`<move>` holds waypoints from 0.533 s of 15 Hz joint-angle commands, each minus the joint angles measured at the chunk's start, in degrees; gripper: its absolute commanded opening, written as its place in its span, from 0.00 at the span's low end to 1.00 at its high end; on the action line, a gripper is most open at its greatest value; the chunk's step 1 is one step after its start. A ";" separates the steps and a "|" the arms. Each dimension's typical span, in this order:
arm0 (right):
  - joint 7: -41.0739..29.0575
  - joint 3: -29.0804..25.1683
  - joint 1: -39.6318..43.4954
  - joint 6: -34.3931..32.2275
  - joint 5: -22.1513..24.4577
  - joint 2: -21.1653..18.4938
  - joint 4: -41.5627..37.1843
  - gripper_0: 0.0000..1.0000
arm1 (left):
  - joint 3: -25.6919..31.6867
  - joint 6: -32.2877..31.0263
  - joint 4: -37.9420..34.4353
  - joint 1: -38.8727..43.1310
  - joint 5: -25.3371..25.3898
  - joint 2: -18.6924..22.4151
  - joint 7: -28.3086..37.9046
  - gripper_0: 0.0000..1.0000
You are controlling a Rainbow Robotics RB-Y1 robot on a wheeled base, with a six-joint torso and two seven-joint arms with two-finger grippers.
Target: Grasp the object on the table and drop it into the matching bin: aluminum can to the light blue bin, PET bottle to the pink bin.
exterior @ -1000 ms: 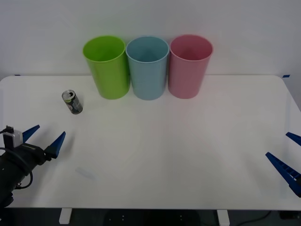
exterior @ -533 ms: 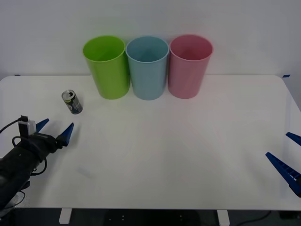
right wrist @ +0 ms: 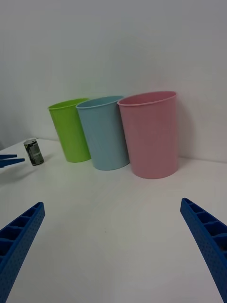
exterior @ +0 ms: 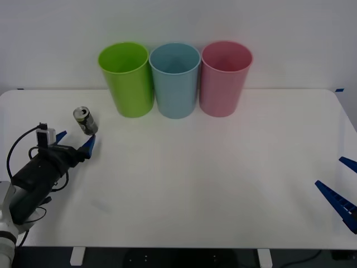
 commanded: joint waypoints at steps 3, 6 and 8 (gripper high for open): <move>0.00 0.00 0.00 0.00 0.00 0.00 0.00 1.00 | -0.80 4.35 5.81 -5.33 -0.11 0.00 -0.87 1.00; 0.00 0.00 0.00 0.00 0.00 0.00 0.00 1.00 | -1.59 7.16 7.04 -7.00 -0.11 -0.09 -0.96 1.00; 0.00 0.00 0.00 0.00 0.00 0.00 0.00 1.00 | -2.12 9.97 7.13 -7.97 -0.47 -0.88 -0.96 1.00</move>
